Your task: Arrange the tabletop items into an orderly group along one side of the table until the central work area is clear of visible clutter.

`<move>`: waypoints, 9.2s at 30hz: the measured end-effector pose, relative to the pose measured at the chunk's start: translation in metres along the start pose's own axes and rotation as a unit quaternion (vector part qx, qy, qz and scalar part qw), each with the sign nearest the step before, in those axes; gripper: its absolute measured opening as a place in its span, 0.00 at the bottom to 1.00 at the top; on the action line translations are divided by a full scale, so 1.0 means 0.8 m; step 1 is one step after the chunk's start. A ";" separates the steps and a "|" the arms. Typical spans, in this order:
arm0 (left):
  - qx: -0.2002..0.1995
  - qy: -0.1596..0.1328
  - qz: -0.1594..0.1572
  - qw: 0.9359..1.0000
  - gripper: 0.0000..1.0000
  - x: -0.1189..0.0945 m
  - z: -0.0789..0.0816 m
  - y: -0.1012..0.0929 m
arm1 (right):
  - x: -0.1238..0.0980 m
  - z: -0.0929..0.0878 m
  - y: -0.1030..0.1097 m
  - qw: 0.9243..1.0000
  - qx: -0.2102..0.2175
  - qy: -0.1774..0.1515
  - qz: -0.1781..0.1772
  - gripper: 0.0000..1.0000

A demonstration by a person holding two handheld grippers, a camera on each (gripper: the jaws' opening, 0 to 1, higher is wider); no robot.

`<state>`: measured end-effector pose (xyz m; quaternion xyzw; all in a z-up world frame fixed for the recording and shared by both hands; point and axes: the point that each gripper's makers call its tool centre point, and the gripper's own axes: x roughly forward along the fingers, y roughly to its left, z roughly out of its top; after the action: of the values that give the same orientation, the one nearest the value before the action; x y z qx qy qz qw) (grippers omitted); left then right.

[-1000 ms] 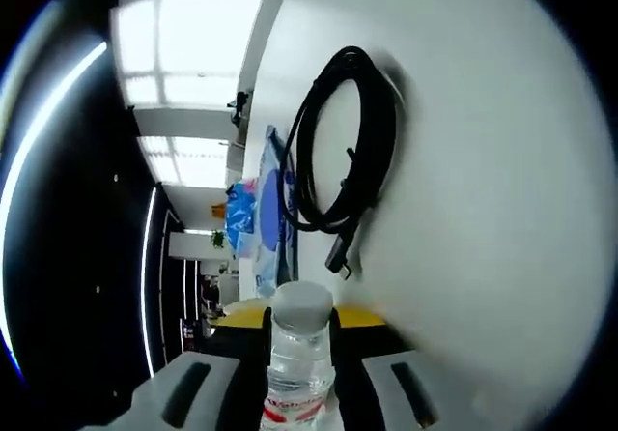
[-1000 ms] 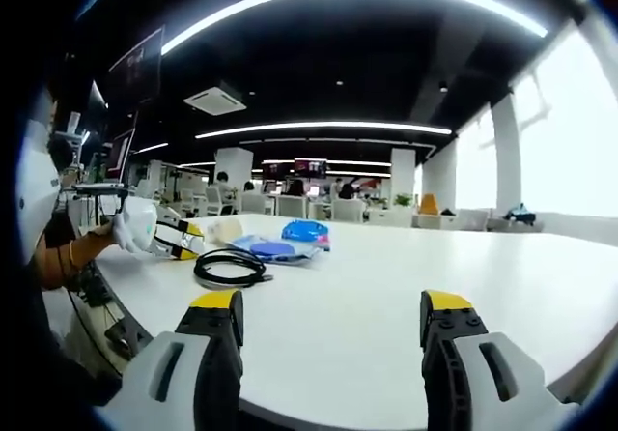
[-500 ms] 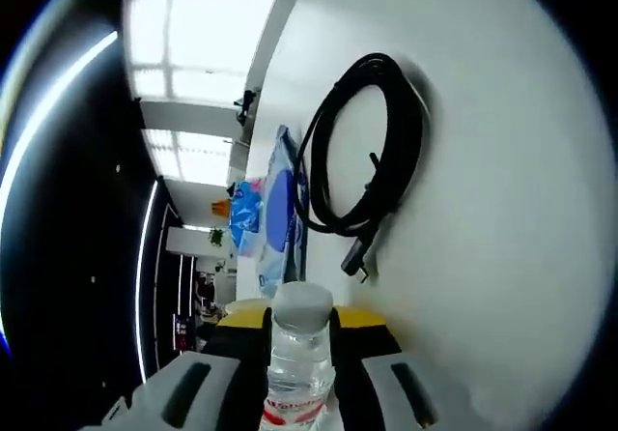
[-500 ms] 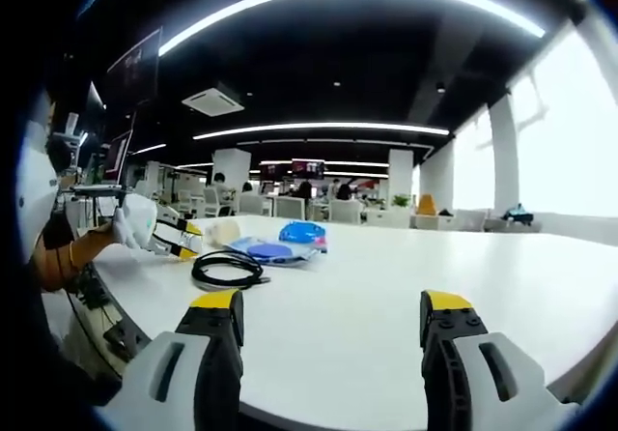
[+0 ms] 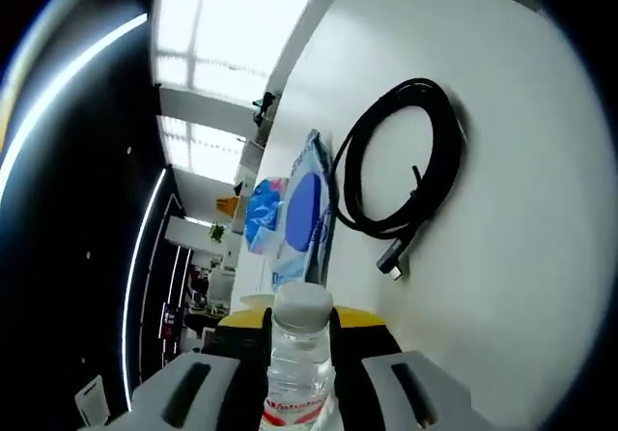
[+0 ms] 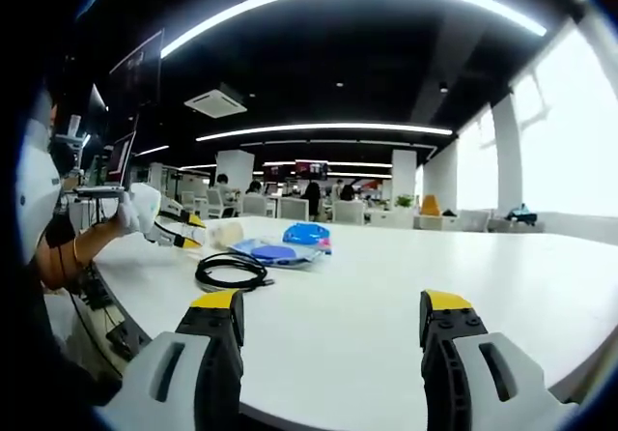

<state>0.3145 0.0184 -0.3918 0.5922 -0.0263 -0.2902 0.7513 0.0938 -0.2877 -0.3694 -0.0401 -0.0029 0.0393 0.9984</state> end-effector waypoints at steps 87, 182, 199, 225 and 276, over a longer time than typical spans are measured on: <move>-0.460 -0.069 0.198 0.863 0.21 -0.058 -0.174 0.192 | 0.034 0.009 0.028 1.000 -0.008 0.000 0.030 0.71; -0.418 -0.090 0.141 0.893 0.21 0.024 -0.151 0.230 | 0.018 -0.010 -0.004 0.999 -0.017 0.019 -0.021 0.68; -0.360 -0.083 0.142 0.918 0.21 0.000 -0.137 0.234 | 0.013 -0.008 0.001 1.000 -0.010 0.013 -0.015 0.68; -0.216 -0.073 0.040 0.973 0.27 0.004 -0.060 0.190 | -0.002 -0.011 -0.002 1.000 0.001 0.010 -0.013 0.68; -0.028 -0.037 -0.117 0.992 0.46 0.044 -0.003 0.080 | -0.017 -0.019 -0.009 0.999 0.024 -0.002 -0.023 0.69</move>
<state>0.3711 0.0125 -0.3453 0.5586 0.0233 -0.3986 0.7270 0.0808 -0.2971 -0.3837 -0.0163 -0.0050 0.0167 0.9997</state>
